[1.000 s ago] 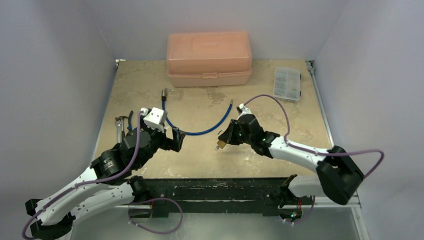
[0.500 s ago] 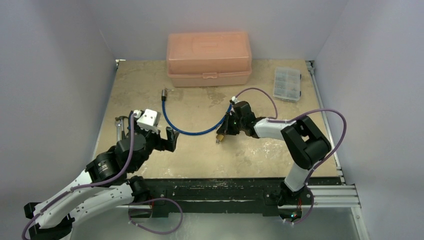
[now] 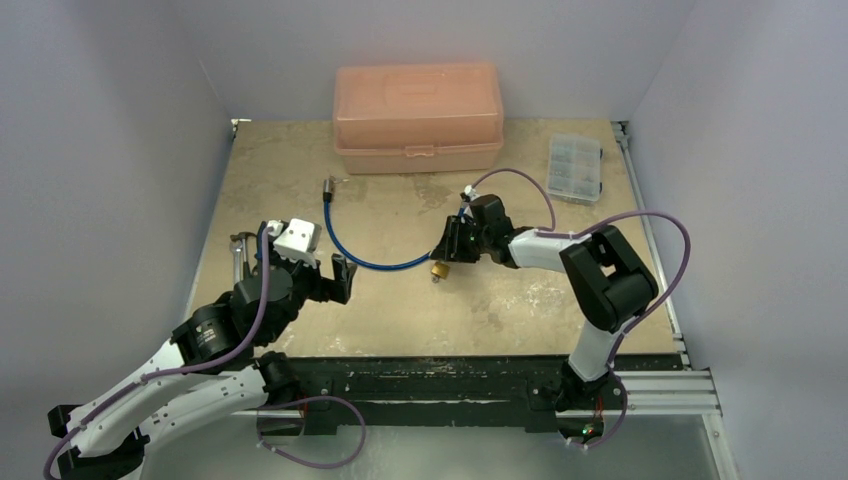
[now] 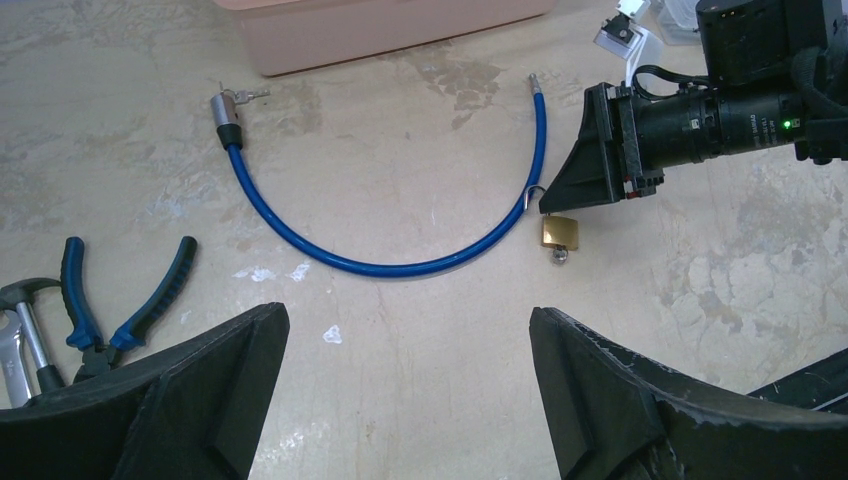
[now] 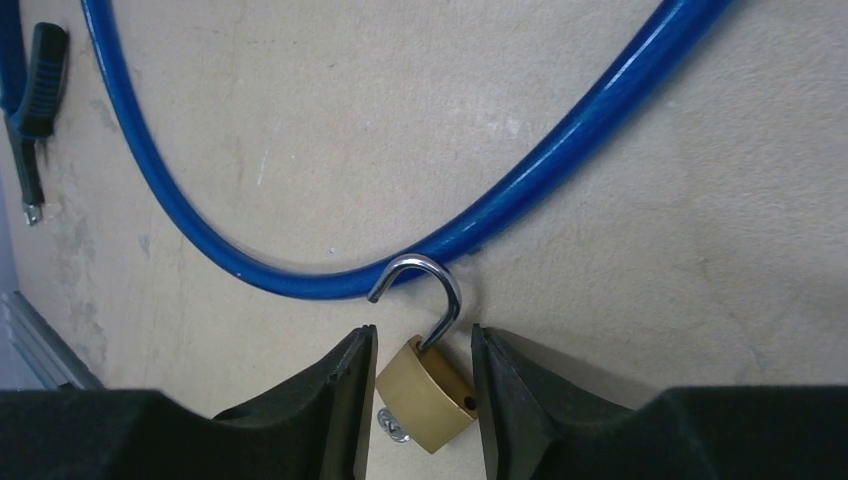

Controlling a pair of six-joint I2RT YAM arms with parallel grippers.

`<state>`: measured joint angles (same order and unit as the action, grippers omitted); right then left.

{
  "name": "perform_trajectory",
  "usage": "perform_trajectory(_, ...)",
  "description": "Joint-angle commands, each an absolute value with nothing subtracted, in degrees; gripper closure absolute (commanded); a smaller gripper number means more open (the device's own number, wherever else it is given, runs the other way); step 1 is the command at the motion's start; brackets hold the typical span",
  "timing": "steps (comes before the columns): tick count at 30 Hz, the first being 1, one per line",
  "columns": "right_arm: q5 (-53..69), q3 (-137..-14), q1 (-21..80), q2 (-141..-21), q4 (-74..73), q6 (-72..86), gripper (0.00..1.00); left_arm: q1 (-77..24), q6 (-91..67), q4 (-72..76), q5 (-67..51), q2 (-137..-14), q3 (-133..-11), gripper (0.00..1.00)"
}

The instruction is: Unlock with the key

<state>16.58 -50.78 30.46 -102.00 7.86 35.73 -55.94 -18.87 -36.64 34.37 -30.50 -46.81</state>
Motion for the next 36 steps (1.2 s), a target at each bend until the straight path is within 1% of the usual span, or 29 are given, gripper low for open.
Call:
perform_trajectory(1, 11.32, -50.36, 30.1, -99.8, 2.6, 33.44, 0.54, -55.9, -18.63, -36.36, 35.33, -30.23, -47.02, 0.02)
perform_trajectory(4, 10.53, -49.82, 30.15, -98.73, 1.14, 33.49, 0.54, -55.9, -18.63, -36.38, 35.33, -30.23, -46.94, 0.02)
perform_trajectory(8, 7.17, -48.69, 30.13, -94.11, -2.29, 32.99, 0.54, -55.9, -18.57, -36.38, 35.25, -30.32, -46.96, 0.02)
perform_trajectory(10, 6.01, -47.29, 30.15, -89.99, -2.92, 32.24, 0.51, -55.9, -18.51, -36.38, 35.16, -30.31, -46.98, 0.02)
perform_trajectory(11, 5.77, -46.76, 30.15, -87.63, -3.17, 31.71, 0.46, -55.91, -18.53, -36.32, 35.16, -30.24, -46.95, 0.02)
perform_trajectory(12, 5.84, -46.31, 30.15, -85.4, -3.48, 30.92, 0.38, -55.9, -18.48, -36.35, 35.1, -30.21, -46.94, 0.02)
perform_trajectory(14, 5.39, -46.03, 30.14, -80.73, -5.04, 29.45, 0.17, -55.9, -18.46, -36.26, 34.94, -30.23, -46.94, 0.02)
perform_trajectory(15, 4.24, -46.36, 30.15, -78.27, -6.23, 28.98, 0.04, -55.9, -18.38, -36.22, 34.85, -30.23, -46.96, 0.02)
perform_trajectory(16, 3.06, -46.71, 30.1, -75.94, -7.34, 28.65, 0.02, -55.9, -18.37, -36.27, 34.7, -30.11, -46.95, 0.02)
perform_trajectory(21, 0.93, -49.35, 30.14, -64.48, -9.6, 28.14, 0.01, -55.9, -18.28, -36.19, 34.37, -30.01, -46.94, 0.02)
perform_trajectory(27, 0.18, -52.48, 30.12, -55.19, -7.8, 29.59, 0.01, -55.9, -18.3, -36.06, 34.06, -29.37, -46.8, 0.02)
perform_trajectory(31, 0.97, -50.27, 30.12, -47.78, -3.25, 29.0, 0.01, -55.9, -18.26, -36.0, 33.84, -29.18, -46.78, 0.02)
perform_trajectory(36, -0.65, -43.62, 30.1, -39.37, 2.99, 29.8, 0.01, -55.9, -18.23, -35.96, 33.61, -28.92, -46.71, 0.02)
